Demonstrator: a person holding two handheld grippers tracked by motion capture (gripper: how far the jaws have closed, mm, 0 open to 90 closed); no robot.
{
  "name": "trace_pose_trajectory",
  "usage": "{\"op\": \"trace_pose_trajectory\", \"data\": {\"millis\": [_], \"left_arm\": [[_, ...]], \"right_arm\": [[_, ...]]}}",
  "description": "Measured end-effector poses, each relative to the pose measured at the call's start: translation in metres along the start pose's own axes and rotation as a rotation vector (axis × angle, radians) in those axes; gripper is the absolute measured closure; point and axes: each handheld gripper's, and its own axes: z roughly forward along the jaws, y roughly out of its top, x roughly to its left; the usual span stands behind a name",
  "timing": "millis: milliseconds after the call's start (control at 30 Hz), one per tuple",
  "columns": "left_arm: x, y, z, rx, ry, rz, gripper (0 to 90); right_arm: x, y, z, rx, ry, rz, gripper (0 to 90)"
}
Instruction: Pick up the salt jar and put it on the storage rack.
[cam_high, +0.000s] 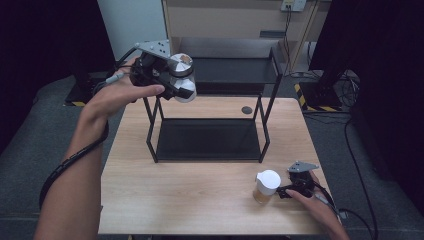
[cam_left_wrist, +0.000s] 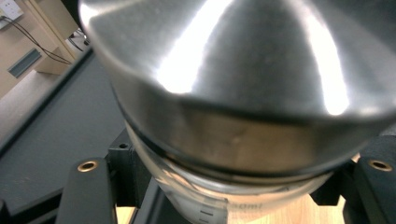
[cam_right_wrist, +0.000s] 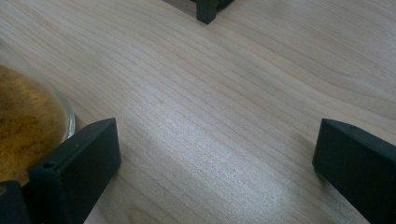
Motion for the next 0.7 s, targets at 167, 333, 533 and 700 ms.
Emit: {"op": "trace_pose_trajectory", "data": {"millis": [167,333,533,700], "left_arm": [[0.006,0.006,0.001,0.002,0.003,-0.004,29.8],[0.012,0.011,0.003,0.001,0.004,-0.007,29.8],[0.014,0.017,0.005,0.000,0.036,-0.023,29.8],[0.013,0.021,0.005,0.003,0.091,-0.057,29.8]], "right_arm": [[0.000,0.000,0.000,0.000,0.000,0.000,1.7],[0.000,0.000,0.000,0.000,0.000,0.000,1.7],[0.000,0.000,0.000,0.000,0.000,0.000,1.7],[0.000,0.000,0.000,0.000,0.000,0.000,1.7]]}}
